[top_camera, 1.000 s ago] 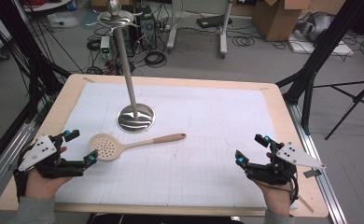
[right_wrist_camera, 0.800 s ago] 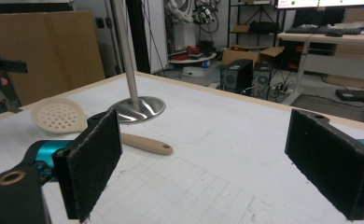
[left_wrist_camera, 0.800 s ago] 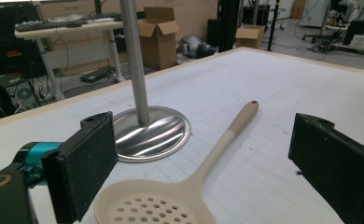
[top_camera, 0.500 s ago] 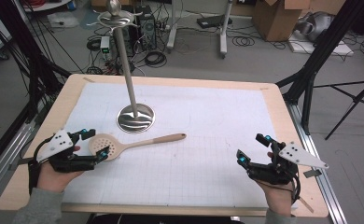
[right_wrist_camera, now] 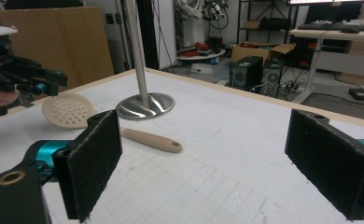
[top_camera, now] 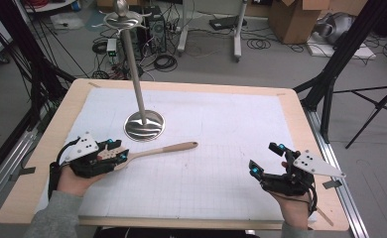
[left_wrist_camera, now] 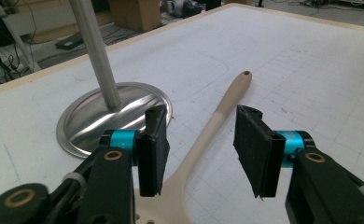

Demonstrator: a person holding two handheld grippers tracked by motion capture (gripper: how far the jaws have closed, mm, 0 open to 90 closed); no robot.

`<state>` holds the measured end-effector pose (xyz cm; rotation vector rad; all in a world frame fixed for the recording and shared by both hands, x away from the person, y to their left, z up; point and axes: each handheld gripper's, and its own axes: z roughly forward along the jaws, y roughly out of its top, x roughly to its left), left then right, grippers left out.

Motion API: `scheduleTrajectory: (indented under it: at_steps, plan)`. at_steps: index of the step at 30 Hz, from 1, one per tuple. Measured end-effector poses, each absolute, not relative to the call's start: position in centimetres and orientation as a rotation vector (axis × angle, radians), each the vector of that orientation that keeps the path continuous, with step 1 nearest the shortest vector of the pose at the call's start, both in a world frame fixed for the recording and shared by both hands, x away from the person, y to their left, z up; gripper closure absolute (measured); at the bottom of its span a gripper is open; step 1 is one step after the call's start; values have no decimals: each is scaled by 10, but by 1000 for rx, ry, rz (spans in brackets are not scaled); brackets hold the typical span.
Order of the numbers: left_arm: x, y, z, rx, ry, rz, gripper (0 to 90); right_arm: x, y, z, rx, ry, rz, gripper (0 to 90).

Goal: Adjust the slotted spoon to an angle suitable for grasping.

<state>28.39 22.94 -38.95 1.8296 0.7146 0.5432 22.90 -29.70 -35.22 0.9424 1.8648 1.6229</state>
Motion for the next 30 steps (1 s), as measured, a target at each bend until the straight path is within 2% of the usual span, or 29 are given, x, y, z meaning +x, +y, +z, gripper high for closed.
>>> scheduleTrajectory:
  at_steps: [10, 19, 30]
  plan:
    - [294, 215, -393, 1879, 728, 516, 745, 229, -296, -353, 938, 1878, 1629, 98]
    - [300, 209, -399, 1895, 708, 527, 866, 230, -296, -353, 936, 1886, 1626, 98]
    - [308, 192, -403, 1940, 689, 522, 895, 231, -292, -354, 912, 1917, 1623, 98]
